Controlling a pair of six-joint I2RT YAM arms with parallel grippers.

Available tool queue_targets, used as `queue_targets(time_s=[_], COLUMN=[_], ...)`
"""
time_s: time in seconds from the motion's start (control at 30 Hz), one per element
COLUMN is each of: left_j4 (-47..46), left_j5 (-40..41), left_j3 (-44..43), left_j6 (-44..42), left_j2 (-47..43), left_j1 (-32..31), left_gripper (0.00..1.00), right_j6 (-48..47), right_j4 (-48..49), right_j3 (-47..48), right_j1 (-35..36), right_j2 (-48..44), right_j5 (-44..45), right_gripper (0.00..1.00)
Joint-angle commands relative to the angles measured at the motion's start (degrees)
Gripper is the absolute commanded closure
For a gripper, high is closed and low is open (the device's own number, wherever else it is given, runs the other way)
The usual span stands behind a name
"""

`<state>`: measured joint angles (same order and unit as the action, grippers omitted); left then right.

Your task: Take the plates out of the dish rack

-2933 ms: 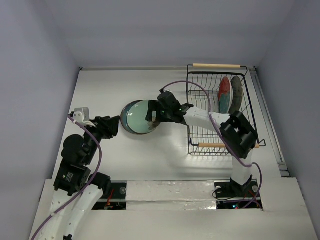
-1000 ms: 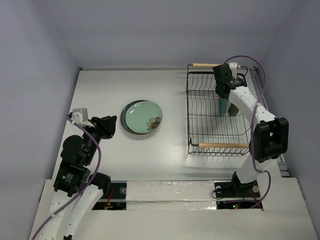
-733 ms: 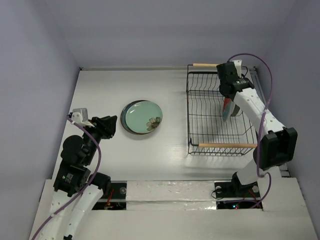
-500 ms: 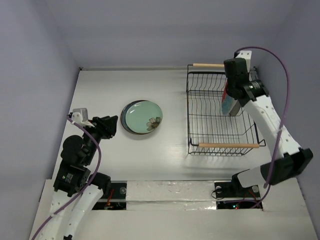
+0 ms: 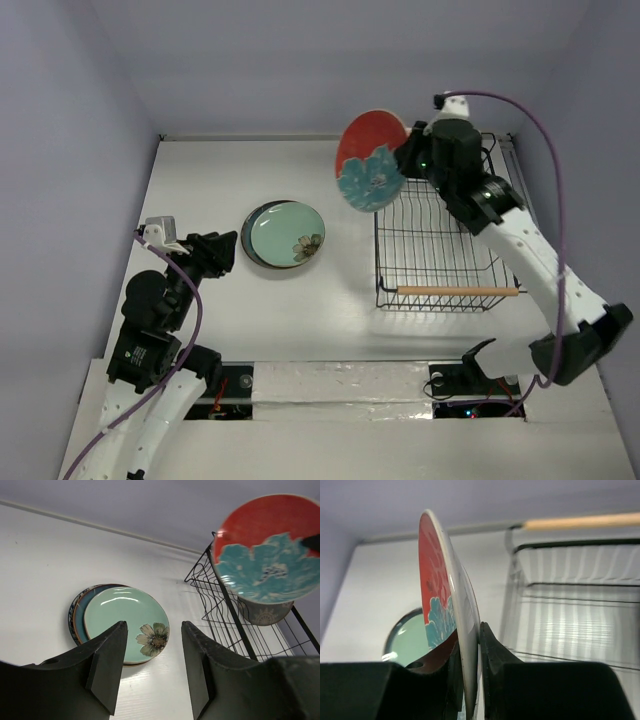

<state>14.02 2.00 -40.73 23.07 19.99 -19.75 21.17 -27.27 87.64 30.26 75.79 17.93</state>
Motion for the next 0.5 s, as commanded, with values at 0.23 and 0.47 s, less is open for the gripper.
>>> queue_targets(time_s=[0.23, 0.47], left_j4=[-2.4, -2.6], left_j5=[-0.5, -0.9], left_j3=[0.6, 0.6], left_j6=[-0.1, -0.2], left_j2=[0.7, 1.0], left_j1=[0.8, 0.8], left_gripper=[0.55, 0.55], right_j6=[20.8, 27.3], right_j4=[33.3, 39.7], right_j3=[-2.6, -5.7], right_j1=[4.6, 6.9], right_j2=[15.3, 23.8], right_j5=[-24.3, -26.2], right_gripper=[1.00, 1.00])
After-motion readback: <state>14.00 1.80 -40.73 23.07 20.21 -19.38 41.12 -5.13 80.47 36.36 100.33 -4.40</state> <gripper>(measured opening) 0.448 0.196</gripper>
